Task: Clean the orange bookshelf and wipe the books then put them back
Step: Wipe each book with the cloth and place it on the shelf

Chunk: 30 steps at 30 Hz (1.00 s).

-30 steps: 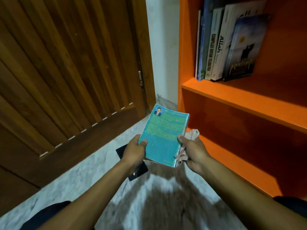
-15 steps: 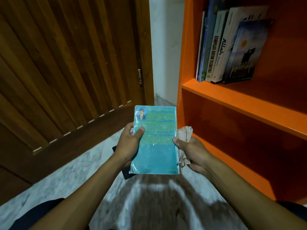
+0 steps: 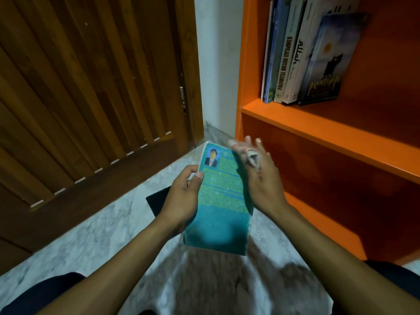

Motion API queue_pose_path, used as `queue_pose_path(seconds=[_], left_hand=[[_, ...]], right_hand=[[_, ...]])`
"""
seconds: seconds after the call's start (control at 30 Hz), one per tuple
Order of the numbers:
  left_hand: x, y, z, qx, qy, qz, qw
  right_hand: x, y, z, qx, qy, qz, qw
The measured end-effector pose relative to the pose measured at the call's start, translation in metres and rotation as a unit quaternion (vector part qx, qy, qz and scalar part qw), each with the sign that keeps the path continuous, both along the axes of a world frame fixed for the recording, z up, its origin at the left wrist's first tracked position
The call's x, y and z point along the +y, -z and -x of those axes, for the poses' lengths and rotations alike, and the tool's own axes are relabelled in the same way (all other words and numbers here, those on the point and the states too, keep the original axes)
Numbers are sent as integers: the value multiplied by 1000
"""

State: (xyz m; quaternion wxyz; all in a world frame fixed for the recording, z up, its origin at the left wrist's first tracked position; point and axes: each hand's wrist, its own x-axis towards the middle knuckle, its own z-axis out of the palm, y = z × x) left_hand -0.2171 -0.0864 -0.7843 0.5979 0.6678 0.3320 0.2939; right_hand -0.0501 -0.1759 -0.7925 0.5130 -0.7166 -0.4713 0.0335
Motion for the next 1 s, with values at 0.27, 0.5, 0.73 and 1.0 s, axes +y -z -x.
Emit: queue_pose_path(seconds=[0.27,0.5,0.73,1.0], left_hand=[[20,-8,-2,-101,-90,103,985],[48,-14,15,-105,-195,121,968],[47,-17,25,-59,-167,68,982],[1,-12,7,3,-45,75,996]], right_hand=[[-11,24,28,-148,-123,44,980],[-26,42,45,-117,-229,136,957],[-19,12,40,133,-121,72,981],[4,-22,32,227,29,-152,962]])
